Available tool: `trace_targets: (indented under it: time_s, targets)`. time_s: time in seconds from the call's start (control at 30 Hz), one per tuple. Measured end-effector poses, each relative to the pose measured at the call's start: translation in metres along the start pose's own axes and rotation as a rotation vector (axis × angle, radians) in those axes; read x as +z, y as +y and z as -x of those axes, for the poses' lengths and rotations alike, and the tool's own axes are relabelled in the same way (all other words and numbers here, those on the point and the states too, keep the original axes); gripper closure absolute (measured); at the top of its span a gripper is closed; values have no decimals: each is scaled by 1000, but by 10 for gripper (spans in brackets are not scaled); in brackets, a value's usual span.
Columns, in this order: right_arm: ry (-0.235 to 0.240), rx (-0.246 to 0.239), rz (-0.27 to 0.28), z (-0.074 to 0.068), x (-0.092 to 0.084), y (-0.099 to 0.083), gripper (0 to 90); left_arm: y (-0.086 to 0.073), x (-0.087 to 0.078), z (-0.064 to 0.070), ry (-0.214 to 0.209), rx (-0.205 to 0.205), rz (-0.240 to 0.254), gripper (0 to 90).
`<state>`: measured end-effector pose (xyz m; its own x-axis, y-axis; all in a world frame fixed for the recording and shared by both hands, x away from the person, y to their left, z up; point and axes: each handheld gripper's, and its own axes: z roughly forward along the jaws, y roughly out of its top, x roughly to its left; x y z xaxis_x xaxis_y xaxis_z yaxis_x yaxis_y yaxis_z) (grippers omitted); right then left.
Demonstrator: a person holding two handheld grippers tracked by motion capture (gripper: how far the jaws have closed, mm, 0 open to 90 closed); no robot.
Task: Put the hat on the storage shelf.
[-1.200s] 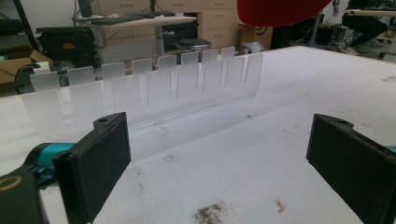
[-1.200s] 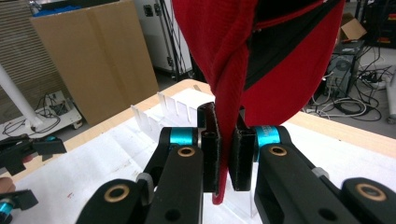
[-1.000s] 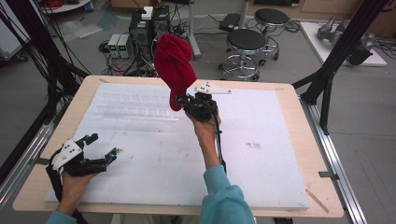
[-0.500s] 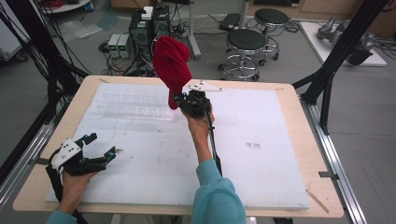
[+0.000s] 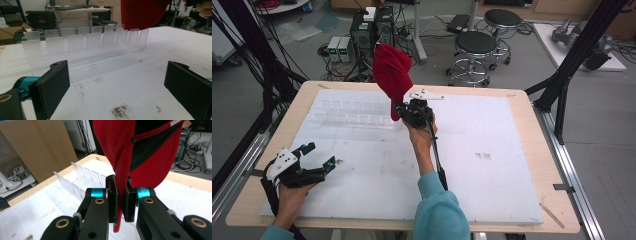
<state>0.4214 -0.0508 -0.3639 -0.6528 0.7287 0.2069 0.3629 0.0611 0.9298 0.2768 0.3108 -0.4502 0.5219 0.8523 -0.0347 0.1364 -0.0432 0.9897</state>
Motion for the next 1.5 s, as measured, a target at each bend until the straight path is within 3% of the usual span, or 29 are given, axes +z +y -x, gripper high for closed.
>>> trace_targets:
  time_s: [0.47,0.87,1.17,1.23,1.33,1.5]
  targets:
    - [-13,34,-12,3,10,-14,852,0,0,0,-1,1,0,67]
    - [-15,2,-62,-3,4,-30,851,0,0,0,-1,1,0,68]
    - [-26,-10,-78,-5,3,-30,844,0,0,0,8,-10,-1,68]
    - [-27,-8,-81,-4,2,-30,762,0,0,0,9,-10,-1,68]
    - [-73,-32,-85,-7,3,-30,476,0,0,0,7,-10,2,68]
    - [-81,-34,-98,-8,-3,-28,263,0,0,-1,9,-13,-1,68]
